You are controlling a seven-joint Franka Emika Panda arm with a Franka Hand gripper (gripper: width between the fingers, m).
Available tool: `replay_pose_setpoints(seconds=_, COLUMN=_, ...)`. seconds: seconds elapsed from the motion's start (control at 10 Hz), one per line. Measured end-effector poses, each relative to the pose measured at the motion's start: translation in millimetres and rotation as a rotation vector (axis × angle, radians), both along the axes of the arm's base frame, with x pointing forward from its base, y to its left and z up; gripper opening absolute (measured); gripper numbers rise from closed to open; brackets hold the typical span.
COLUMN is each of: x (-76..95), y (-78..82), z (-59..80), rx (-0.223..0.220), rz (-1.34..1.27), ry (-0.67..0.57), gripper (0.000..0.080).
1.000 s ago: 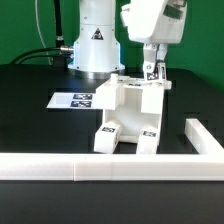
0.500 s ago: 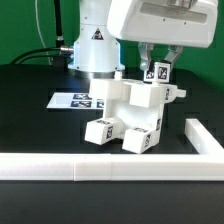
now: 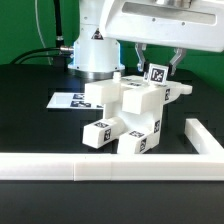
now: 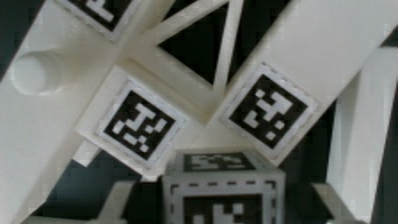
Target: Assemble chair
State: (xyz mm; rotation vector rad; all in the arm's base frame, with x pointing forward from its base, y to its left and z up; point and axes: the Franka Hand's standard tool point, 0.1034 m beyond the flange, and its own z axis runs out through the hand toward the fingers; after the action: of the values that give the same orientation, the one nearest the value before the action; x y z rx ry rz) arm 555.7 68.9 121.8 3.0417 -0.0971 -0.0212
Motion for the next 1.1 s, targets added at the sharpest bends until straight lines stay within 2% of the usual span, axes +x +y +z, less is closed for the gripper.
replay_pose_setpoints(seconds=0.4, x=-0.6, y=3.5, z=-0.1, rx=0.025, rz=-0.258, ry=-0.016, gripper=0.0284)
replay_pose_setpoints(seconds=0.6, x=4.3, y=-7.6, z=-0.7, rx=0.135, rz=-0.482, ry=-0.023, gripper=0.0284)
replay_pose_setpoints(seconds=0.9, x=5.7, y=-11.4, z=-0.8, rx=0.179, rz=-0.736, ry=-0.055, gripper=0.0284)
replay_pose_setpoints(seconds=1.1, x=5.9, y=-8.6, z=-0.5, rx=0.183, rz=-0.840, ry=-0.054, gripper=0.0284)
